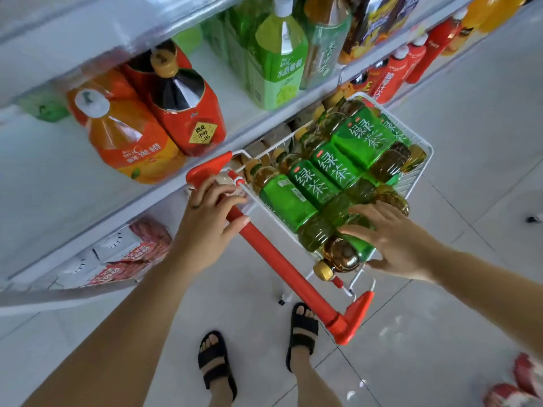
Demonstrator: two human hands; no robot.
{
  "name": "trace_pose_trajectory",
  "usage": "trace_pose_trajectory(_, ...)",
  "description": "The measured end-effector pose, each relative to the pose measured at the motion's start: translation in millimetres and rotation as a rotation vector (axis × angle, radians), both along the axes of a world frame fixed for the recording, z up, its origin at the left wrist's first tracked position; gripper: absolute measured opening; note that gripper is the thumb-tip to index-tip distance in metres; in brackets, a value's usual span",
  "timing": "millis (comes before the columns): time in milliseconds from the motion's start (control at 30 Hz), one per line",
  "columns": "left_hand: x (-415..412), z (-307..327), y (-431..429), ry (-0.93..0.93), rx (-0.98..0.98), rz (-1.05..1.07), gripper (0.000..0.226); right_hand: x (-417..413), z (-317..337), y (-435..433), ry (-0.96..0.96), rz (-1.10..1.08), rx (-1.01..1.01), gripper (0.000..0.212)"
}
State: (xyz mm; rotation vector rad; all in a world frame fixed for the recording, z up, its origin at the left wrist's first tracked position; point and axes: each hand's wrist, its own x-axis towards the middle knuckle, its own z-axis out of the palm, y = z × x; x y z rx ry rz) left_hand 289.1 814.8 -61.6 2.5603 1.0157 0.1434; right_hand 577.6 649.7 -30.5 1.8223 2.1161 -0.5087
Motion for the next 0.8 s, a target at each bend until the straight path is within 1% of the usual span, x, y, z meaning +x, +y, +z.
trace_pose_trajectory(67, 4.7, 2.4, -2.3, 0.056, -0.007, 0.029, 0.043, 10.4, -7.5, -2.0, 0.067, 0.054, 0.072, 0.087)
trace_pose_trajectory(167, 15.0, 12.3, -10.3, 0.104, -0.049, 0.122, 0.043, 16.8, -10.3, -5.2, 0.212, 0.069, 0.17, 0.083)
trace_pose_trajectory(233, 24.6, 21.3, -18.3, 0.068, -0.088, 0.181, 0.039, 20.7, -7.6, -4.9, 0.297, 0.062, 0.25, 0.082)
trace_pose_trajectory(267, 29.5, 24.2, -23.3, 0.034, -0.107, 0.207, 0.036, 22.4, -4.3, -4.1, 0.349, 0.017, 0.28, 0.08)
trace_pose_trajectory(300, 34.8, 27.8, -28.4, -0.002, -0.124, 0.229, 0.031, 25.1, -1.7, -2.8, 0.432, -0.068, 0.321, 0.076)
trace_pose_trajectory(333, 40.3, 30.7, -33.2, -0.05, -0.147, 0.243, 0.028, 25.6, 5.1, 0.0, 0.542, -0.202, 0.341, 0.073)
trace_pose_trajectory(400, 54.2, 38.9, -41.9, -0.159, -0.239, 0.279, 0.025, 24.0, 22.8, 9.0, 0.808, -0.551, 0.326, 0.069)
trace_pose_trajectory(467, 72.2, 46.0, -47.5, -0.233, -0.385, 0.371, 0.03, 24.2, 35.8, 21.0, 1.055, -0.841, 0.302, 0.067)
trace_pose_trajectory(500, 83.9, 48.0, -47.5, -0.248, -0.47, 0.436, 0.036, 26.7, 39.4, 26.8, 1.117, -0.92, 0.333, 0.067)
trace_pose_trajectory(567, 105.9, 45.2, -41.1, -0.216, -0.681, 0.598, 0.052, 31.9, 43.5, 37.4, 1.12, -1.01, 0.437, 0.065)
trace_pose_trajectory(633, 125.0, 38.8, -31.6, -0.097, -0.821, 0.748, 0.07, 36.9, 42.5, 43.6, 1.097, -1.079, 0.503, 0.059)
trace_pose_trajectory(667, 133.3, 36.5, -28.7, -0.033, -0.845, 0.8, 0.077, 40.2, 40.1, 45.1, 1.092, -1.107, 0.519, 0.059)
trace_pose_trajectory(733, 150.5, 37.5, -30.7, 0.051, -0.842, 0.877, 0.089, 45.4, 34.8, 46.5, 1.091, -1.161, 0.531, 0.065)
trace_pose_trajectory(800, 164.7, 39.9, -40.3, 0.062, -0.79, 0.905, 0.095, 47.8, 30.3, 45.2, 1.107, -1.2, 0.529, 0.073)
